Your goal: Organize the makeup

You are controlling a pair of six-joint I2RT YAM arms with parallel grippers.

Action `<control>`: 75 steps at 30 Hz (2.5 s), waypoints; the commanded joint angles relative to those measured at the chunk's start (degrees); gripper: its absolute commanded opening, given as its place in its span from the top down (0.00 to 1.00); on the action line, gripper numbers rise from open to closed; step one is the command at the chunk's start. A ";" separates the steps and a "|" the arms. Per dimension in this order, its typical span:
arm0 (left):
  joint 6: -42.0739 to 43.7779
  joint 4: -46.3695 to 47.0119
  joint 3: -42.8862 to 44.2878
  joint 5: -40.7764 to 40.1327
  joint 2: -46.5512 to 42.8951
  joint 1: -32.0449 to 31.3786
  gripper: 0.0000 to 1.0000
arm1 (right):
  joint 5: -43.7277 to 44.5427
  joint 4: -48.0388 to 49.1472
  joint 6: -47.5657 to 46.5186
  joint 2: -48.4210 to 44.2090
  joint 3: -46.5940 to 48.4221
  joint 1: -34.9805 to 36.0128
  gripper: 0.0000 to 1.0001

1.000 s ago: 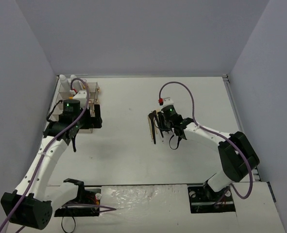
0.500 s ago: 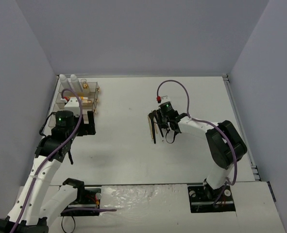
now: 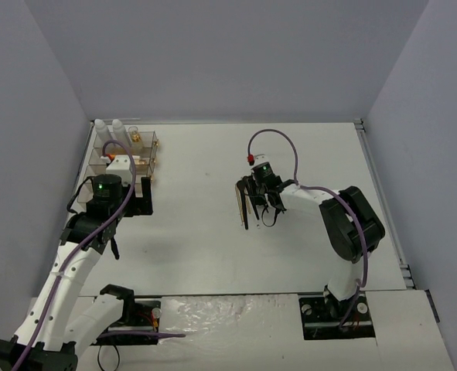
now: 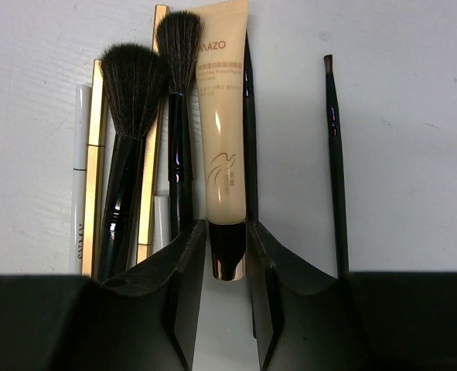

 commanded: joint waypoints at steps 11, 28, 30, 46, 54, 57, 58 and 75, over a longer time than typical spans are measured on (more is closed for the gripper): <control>0.42 2.02 3.12 0.08 0.57 -0.03 0.03 | -1.21 2.27 -1.45 -2.15 2.27 -0.83 0.96; -20.66 15.25 4.44 24.18 2.70 -1.35 0.03 | -13.15 0.98 -4.80 -25.66 2.66 8.91 1.00; -24.89 21.00 3.65 26.09 3.35 -2.57 0.03 | -12.83 2.85 -4.19 -27.10 2.44 11.86 1.00; -35.18 29.78 0.67 18.03 5.98 -14.53 0.16 | -15.09 22.87 4.66 -27.93 -3.83 23.48 1.00; -37.13 30.43 -1.02 17.32 5.72 -15.15 0.50 | -13.39 24.12 5.20 -28.18 -3.74 23.74 1.00; -37.53 31.07 -1.33 17.47 5.66 -15.24 0.70 | -13.07 24.14 5.20 -28.04 -3.71 23.74 1.00; -37.64 31.18 -1.44 17.41 5.55 -15.24 0.77 | -13.07 24.03 5.20 -27.94 -3.66 23.74 1.00; -39.07 26.09 -2.01 10.62 3.25 -14.58 1.00 | -5.59 17.10 2.53 -32.09 -5.19 23.33 0.03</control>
